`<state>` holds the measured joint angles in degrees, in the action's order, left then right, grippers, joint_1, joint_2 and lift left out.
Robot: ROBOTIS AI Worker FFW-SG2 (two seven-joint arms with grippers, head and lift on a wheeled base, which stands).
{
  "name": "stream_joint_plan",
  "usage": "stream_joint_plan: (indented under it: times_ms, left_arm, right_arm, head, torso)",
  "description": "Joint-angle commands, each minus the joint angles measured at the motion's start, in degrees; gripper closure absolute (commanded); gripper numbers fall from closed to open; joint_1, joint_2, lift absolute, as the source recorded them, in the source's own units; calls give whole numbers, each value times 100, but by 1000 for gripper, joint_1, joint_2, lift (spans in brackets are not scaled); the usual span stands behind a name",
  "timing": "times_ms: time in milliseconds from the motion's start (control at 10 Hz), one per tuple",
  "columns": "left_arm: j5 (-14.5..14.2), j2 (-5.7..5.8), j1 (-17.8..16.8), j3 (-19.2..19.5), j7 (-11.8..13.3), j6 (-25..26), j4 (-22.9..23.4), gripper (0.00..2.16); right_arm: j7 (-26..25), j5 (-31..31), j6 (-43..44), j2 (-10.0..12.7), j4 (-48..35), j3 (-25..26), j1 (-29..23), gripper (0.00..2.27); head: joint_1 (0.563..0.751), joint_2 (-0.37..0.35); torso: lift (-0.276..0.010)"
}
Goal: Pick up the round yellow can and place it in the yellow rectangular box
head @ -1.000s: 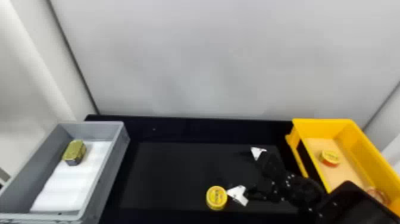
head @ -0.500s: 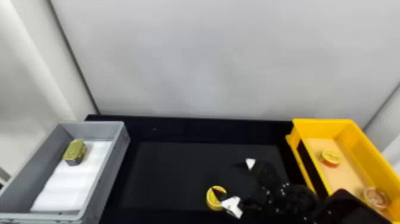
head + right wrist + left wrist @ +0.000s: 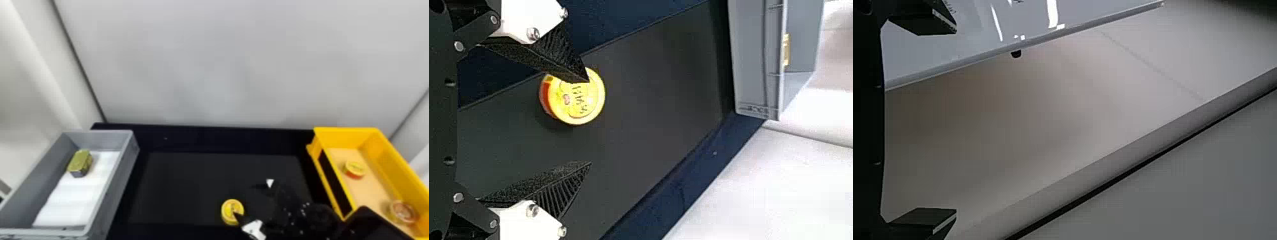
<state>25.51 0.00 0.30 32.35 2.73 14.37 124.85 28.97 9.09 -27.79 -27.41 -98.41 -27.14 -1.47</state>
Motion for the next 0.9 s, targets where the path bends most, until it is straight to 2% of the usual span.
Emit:
stream_joint_plan:
  times_ms: [0,400,800]
  left_arm:
    - [7,-15,-30,-17,9,-4,-22,4]
    - [7,-15,-74,-35,18,-13,-48,4]
    - [16,-15,-65,27,18,13,-136,5]
  right_arm:
    - [76,31,-185,-19,288,-21,68,272]
    - [287,23,-114,96,507,-408,314,265]
    - [243,-100,-70,148,129,-416,331,219]
  head:
    - [686,14]
    - [686,14]
    - [686,14]
  torso:
    - [-56]
    - [-56]
    - [-56]
